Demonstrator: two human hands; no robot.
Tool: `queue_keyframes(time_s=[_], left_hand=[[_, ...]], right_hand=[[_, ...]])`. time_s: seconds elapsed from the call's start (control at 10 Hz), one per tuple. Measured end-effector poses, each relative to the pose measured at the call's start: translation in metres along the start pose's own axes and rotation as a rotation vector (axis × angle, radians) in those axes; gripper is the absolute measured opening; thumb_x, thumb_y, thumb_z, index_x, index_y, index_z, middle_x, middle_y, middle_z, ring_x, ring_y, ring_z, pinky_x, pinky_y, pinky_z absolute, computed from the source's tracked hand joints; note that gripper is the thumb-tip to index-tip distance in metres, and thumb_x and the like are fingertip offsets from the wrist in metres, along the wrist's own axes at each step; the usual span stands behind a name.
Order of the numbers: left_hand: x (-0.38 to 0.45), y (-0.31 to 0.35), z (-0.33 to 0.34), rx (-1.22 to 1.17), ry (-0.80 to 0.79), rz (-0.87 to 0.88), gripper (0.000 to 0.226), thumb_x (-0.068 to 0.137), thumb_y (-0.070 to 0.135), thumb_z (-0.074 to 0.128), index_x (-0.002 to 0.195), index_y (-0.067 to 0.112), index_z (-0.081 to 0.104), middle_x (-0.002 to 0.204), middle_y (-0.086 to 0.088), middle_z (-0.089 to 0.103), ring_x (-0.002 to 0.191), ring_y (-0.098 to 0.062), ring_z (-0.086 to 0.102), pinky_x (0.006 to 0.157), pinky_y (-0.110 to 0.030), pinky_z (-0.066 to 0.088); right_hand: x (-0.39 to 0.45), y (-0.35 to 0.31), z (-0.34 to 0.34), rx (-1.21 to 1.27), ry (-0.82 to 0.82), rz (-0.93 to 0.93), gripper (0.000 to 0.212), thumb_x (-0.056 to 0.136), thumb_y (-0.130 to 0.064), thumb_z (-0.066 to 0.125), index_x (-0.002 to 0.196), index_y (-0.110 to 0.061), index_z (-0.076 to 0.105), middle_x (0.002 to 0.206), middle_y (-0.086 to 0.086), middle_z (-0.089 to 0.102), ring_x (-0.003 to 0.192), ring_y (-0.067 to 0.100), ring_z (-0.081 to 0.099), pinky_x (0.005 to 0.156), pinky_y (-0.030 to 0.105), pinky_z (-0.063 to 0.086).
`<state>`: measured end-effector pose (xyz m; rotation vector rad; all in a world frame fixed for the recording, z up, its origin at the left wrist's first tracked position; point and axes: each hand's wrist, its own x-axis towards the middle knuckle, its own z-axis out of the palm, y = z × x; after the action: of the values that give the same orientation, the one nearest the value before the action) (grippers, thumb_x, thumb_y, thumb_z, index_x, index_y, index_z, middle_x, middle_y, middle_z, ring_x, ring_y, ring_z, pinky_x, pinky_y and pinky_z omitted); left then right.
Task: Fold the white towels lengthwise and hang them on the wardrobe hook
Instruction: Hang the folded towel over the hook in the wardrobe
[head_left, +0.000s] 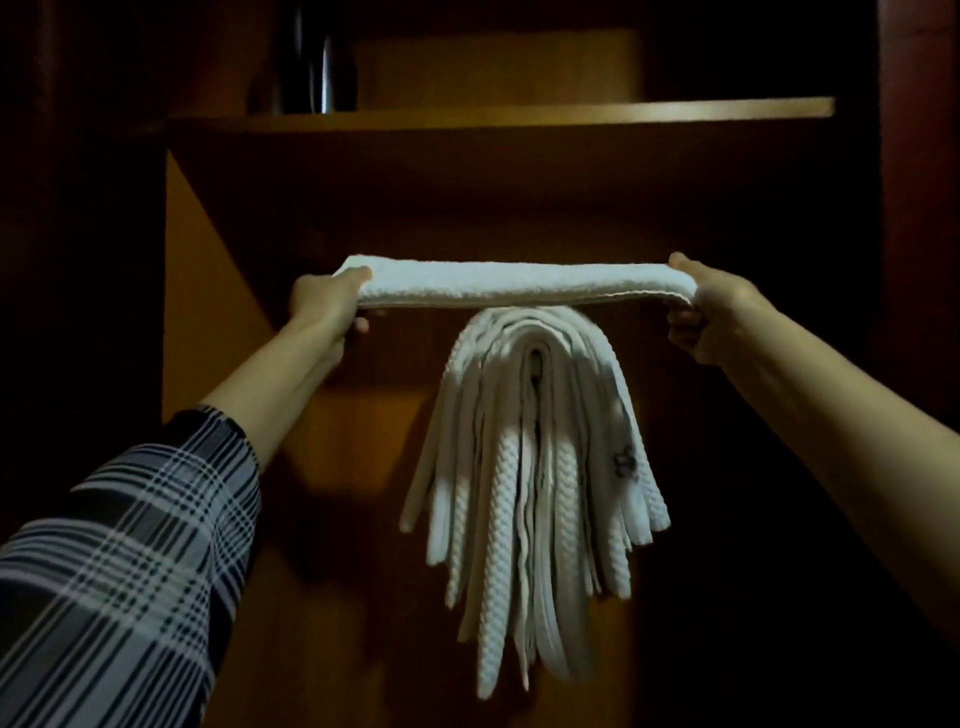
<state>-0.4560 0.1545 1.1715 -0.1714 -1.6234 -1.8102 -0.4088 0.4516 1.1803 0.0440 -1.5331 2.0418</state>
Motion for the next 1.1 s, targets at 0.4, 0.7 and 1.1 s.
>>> queue_keyframes(time_s=[0.4, 0.7, 1.1], left_hand=[[0.110, -0.030, 0.085, -0.104, -0.064, -0.148, 0.018, 0.089, 0.013, 0.048, 0.094, 0.012, 0.065, 0.044, 0.002, 0.059, 0.021, 0.000, 0.035, 0.033, -0.008, 0.032], [0.087, -0.129, 0.096, -0.034, -0.092, 0.075, 0.053, 0.093, 0.016, 0.052, 0.143, 0.023, 0.036, 0.074, -0.003, 0.063, 0.033, 0.003, 0.044, 0.031, -0.012, 0.031], [0.063, -0.136, 0.080, 0.067, -0.486, -0.014, 0.030, 0.097, 0.023, 0.046, 0.123, 0.025, 0.060, 0.036, 0.012, 0.043, 0.029, -0.001, 0.036, 0.031, -0.012, 0.027]], right_hand=[[0.116, 0.016, 0.024, 0.061, 0.010, -0.056, 0.032, 0.093, -0.007, 0.034, 0.062, -0.017, 0.040, 0.028, -0.006, 0.037, 0.020, 0.003, 0.023, 0.030, 0.007, 0.014], [0.144, 0.086, 0.010, -0.047, 0.103, -0.005, 0.021, 0.091, -0.020, 0.057, 0.074, -0.009, 0.056, 0.032, -0.003, 0.046, 0.021, 0.006, 0.030, 0.029, 0.009, 0.021], [0.122, 0.111, 0.001, -0.654, -0.046, -0.323, 0.021, 0.089, -0.030, 0.062, 0.105, -0.019, 0.068, 0.078, -0.001, 0.072, 0.060, 0.011, 0.064, 0.052, 0.022, 0.049]])
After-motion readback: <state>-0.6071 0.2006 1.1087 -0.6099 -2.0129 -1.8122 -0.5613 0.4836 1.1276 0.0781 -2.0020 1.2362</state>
